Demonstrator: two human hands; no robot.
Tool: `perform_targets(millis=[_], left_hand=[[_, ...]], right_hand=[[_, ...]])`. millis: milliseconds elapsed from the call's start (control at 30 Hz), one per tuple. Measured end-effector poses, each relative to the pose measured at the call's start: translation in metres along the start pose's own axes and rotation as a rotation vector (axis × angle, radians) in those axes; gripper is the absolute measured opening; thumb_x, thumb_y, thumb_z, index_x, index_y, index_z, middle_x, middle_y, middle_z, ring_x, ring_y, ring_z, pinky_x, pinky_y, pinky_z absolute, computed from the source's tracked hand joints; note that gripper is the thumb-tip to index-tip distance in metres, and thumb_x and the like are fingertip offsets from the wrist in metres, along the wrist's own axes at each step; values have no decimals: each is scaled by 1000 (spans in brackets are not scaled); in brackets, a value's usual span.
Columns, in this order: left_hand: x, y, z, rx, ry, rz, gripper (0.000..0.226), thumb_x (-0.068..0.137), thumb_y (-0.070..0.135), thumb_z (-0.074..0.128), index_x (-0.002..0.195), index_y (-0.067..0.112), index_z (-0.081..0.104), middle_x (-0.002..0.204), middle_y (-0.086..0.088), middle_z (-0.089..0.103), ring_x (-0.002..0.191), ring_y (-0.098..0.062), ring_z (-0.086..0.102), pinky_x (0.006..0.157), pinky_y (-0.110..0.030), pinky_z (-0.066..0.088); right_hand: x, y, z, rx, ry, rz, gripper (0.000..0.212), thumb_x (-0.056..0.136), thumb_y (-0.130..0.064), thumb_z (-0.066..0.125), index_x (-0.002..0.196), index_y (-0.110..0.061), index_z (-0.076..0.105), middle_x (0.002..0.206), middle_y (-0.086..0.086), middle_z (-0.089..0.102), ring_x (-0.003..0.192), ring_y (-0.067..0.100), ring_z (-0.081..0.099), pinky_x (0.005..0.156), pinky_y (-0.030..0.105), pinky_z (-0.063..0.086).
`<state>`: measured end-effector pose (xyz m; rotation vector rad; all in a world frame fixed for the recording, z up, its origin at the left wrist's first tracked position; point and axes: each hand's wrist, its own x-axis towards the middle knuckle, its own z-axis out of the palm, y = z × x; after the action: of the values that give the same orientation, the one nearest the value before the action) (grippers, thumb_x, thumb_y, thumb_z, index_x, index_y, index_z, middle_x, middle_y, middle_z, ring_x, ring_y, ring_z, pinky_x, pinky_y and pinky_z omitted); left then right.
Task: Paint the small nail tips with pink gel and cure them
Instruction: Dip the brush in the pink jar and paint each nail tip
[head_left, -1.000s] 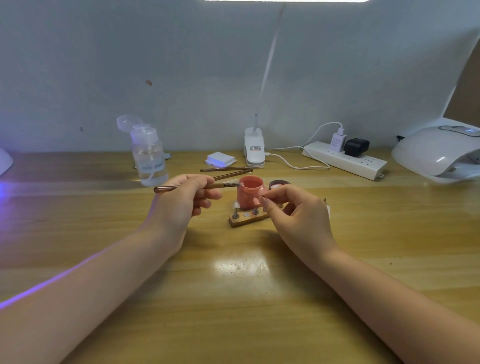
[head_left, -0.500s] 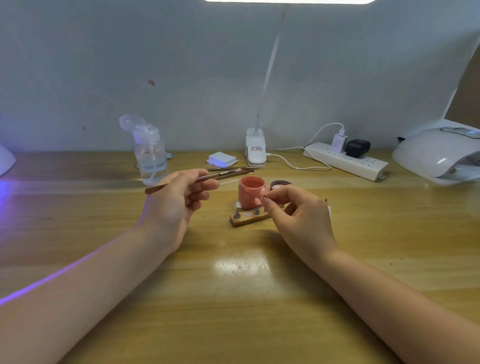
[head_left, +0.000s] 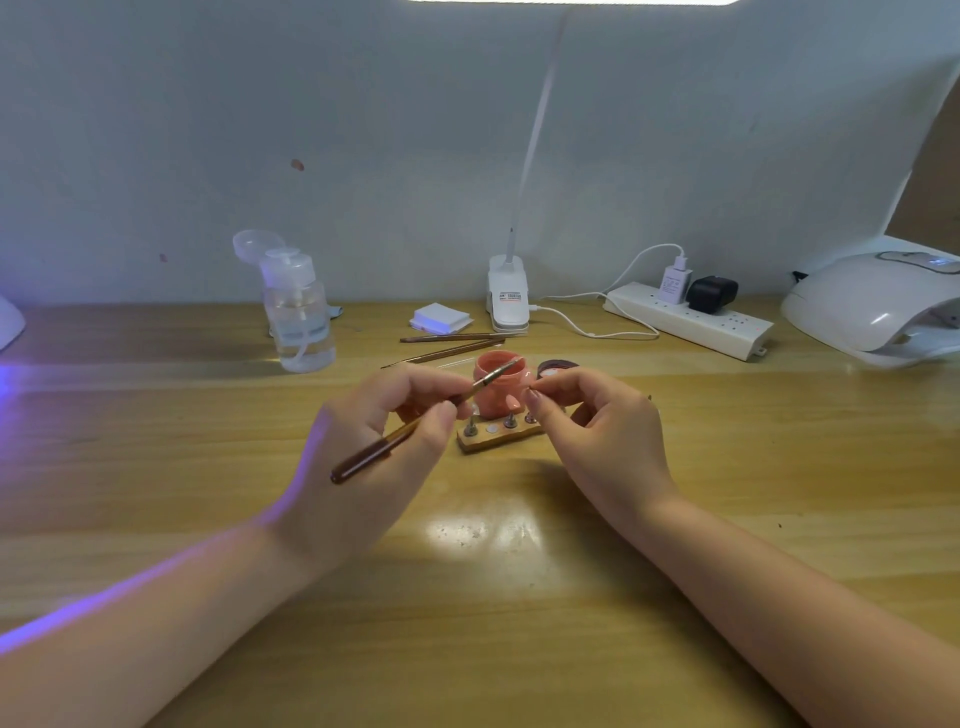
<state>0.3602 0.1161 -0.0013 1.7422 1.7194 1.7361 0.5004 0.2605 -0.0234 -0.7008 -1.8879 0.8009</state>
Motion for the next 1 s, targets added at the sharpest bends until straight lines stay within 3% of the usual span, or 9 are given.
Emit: perform_targets(millis=[167, 300, 500, 633, 767, 867, 1000], left_hand=[[-2, 2, 4, 90, -17, 53, 20, 87, 16, 57, 103, 19, 69, 91, 4, 73, 91, -12, 66, 77, -19, 49], [-3, 2, 5, 78, -1, 63, 23, 87, 31, 55, 103, 22, 68, 91, 6, 72, 91, -11, 66, 76, -15, 47], [-3, 2, 6, 108, -6, 65, 20, 89, 26, 58, 105, 22, 69, 93, 7, 73, 93, -12, 66, 78, -21, 50], [-3, 2, 6, 61, 16, 61, 19, 90, 24, 59, 106, 23, 68, 94, 10, 73, 91, -8, 66, 76, -13, 46], [-2, 1, 7, 105, 3, 50, 23, 89, 21, 57, 108, 23, 69, 96, 9, 73, 96, -11, 66, 79, -20, 49], [-3, 4, 7, 59, 32, 76, 20, 90, 20, 58, 107, 28, 66, 96, 14, 72, 91, -5, 66, 75, -11, 46], [-4, 2, 8, 95, 10, 66, 20, 89, 26, 58, 106, 24, 68, 95, 8, 73, 94, -13, 66, 79, -23, 50]], right_hand=[[0, 0, 0, -3, 10, -17, 8, 83, -22, 74, 82, -29, 71, 74, -16, 68, 57, 7, 53, 59, 23, 44], [-1, 0, 0, -2, 2, -31, 8, 83, -21, 73, 83, -28, 70, 74, -15, 68, 57, 7, 54, 58, 23, 44], [0, 1, 1, 7, 0, -37, 9, 83, -20, 73, 82, -28, 71, 74, -17, 67, 54, 5, 50, 56, 20, 41], [0, 1, 1, 5, -2, -40, 10, 83, -20, 74, 81, -29, 70, 73, -16, 67, 53, 11, 50, 53, 21, 42], [0, 1, 1, 9, -5, -43, 7, 83, -19, 74, 83, -25, 72, 73, -15, 68, 55, 15, 51, 54, 23, 42], [0, 0, 1, 16, -4, -43, 9, 83, -19, 74, 82, -28, 71, 73, -17, 67, 53, 7, 47, 54, 22, 42], [-1, 0, 0, 2, 0, -44, 9, 83, -20, 73, 82, -28, 70, 73, -15, 67, 54, 8, 49, 56, 24, 44]])
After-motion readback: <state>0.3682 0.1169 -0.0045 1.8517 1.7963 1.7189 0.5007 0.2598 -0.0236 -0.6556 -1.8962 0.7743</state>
